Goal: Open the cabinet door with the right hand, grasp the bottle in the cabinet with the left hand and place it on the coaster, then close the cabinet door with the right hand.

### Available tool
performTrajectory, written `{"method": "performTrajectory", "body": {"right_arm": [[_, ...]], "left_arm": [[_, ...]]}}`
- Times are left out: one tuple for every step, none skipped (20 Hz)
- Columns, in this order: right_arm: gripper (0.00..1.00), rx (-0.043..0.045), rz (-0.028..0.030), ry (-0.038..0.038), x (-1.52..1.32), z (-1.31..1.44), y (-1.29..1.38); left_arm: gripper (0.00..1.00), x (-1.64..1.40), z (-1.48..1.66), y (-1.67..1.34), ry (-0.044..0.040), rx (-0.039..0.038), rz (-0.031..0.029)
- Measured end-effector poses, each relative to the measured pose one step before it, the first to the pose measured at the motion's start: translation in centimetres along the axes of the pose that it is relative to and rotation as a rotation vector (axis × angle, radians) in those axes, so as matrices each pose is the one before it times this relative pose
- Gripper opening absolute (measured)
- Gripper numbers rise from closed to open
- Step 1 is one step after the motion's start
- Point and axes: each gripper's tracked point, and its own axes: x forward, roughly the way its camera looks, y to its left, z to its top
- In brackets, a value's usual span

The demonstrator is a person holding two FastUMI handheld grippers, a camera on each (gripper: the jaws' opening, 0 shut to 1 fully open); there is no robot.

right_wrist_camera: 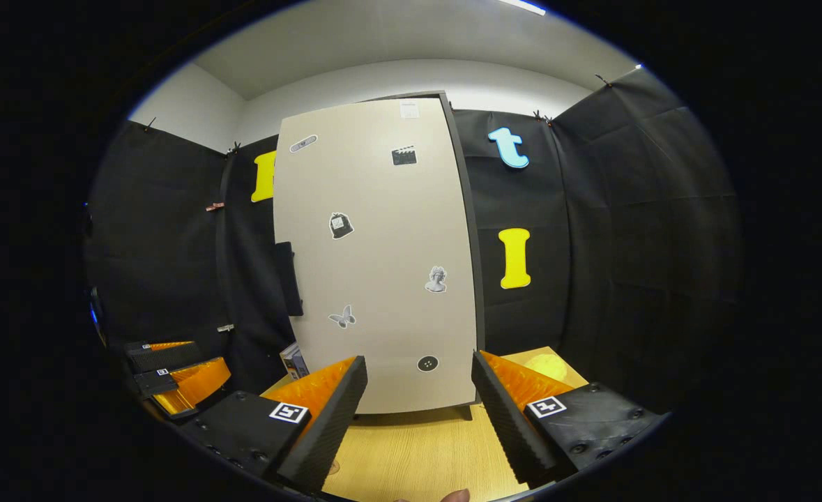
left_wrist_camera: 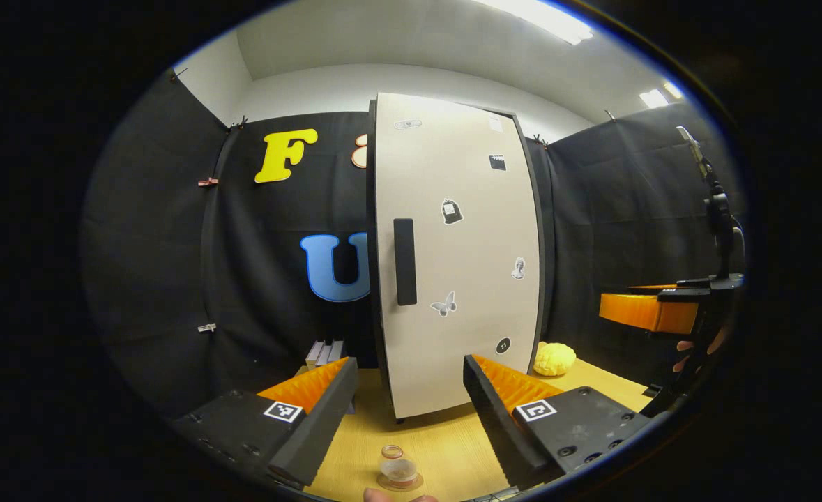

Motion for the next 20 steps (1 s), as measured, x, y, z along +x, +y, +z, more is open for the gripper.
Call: {"method": "performTrajectory", "body": {"right_arm": [[0.98,0.0,0.00097,-0.00089,0.001,0.045,0.027],[0.98,-0.00138,-0.00097,0.00012,-0.099,-0.041,-0.033],[0.98,-0.00092,0.00145,0.00139,-0.027,0.011,-0.022],[0.98,-0.00053,-0.00068,0.00046,0.016,-0.037,-0.004],[0.98,-0.00018,-0.00061,0.00086,-0.066,-0.015,-0.028],[0.98,0.00011,-0.00003,0.0001,0.0,0.005,0.02],[0.98,-0.00008,-0.00022,-0.00077,-0.036,0.04,-0.008],[0.98,-0.00022,-0.00098,-0.00266,-0.029,0.027,-0.037],[0.98,-0.00063,-0.00082,-0.00108,0.015,0.05,-0.032],[0.98,-0.00014,-0.00159,-0.00174,-0.002,0.006,-0.028],[0.98,-0.00005,-0.00034,0.00004,-0.024,0.001,-0.034],[0.98,-0.00017,-0.00026,-0.00004,-0.018,-0.011,0.005],[0.98,-0.00076,-0.00023,0.00088,-0.048,-0.039,0.002],[0.98,-0.00093,0.00008,0.00092,0.05,0.007,-0.027],[0.98,-0.00078,-0.00036,0.00034,-0.049,-0.003,-0.062],[0.98,-0.00026,0.00024,-0.00004,-0.049,-0.021,0.04],[0.98,0.00059,-0.0004,0.00006,-0.006,0.006,-0.022],[0.98,0.00012,-0.00011,0.00029,-0.009,-0.01,0.003],[0.98,-0.00039,-0.00051,0.00065,-0.049,0.004,-0.034],[0.98,-0.00027,-0.00104,0.00016,-0.082,-0.002,-0.041]], "left_arm": [[0.95,-0.067,-0.068,-0.073,0.00013,0.00067,-0.00121],[0.95,-0.026,0.024,-0.051,-0.00102,0.00168,-0.00085],[0.95,0.049,0.052,-0.106,-0.00057,0.00249,-0.00228],[0.95,0.072,0.081,-0.046,0.00003,0.00213,-0.00135],[0.95,-0.085,-0.152,-0.183,0.00131,0.00186,-0.00171],[0.95,0.009,-0.025,-0.048,-0.00015,0.00169,0.00031],[0.95,-0.056,-0.014,-0.006,0.00018,0.00018,-0.00117],[0.95,0.018,0.076,-0.029,-0.00021,-0.00085,-0.00217],[0.95,-0.011,-0.009,-0.059,-0.00041,0.00017,0.00054],[0.95,-0.001,0.055,-0.035,-0.00107,0.00109,-0.00037],[0.95,0.012,0.054,0.01,-0.00083,0.00158,0.00238],[0.95,-0.023,0.031,-0.012,0.00076,0.00052,0.00086],[0.95,-0.033,-0.116,0.043,0.00121,-0.00156,0.00108],[0.95,0.001,-0.009,-0.026,0.00114,-0.0018,0.00138],[0.95,-0.018,-0.039,-0.073,0.00116,-0.00068,0.001],[0.95,0.002,-0.003,-0.07,0.00023,0.00095,0.00058],[0.95,-0.035,0.019,-0.02,-0.00115,0.0023,0.0019],[0.95,0.037,0.068,0.009,0.00047,0.00219,0.00154],[0.95,-0.003,-0.092,0.009,0.00041,0.00089,0.00146],[0.95,-0.069,0.055,-0.052,-0.0004,-0.00104,-0.0001]]}}
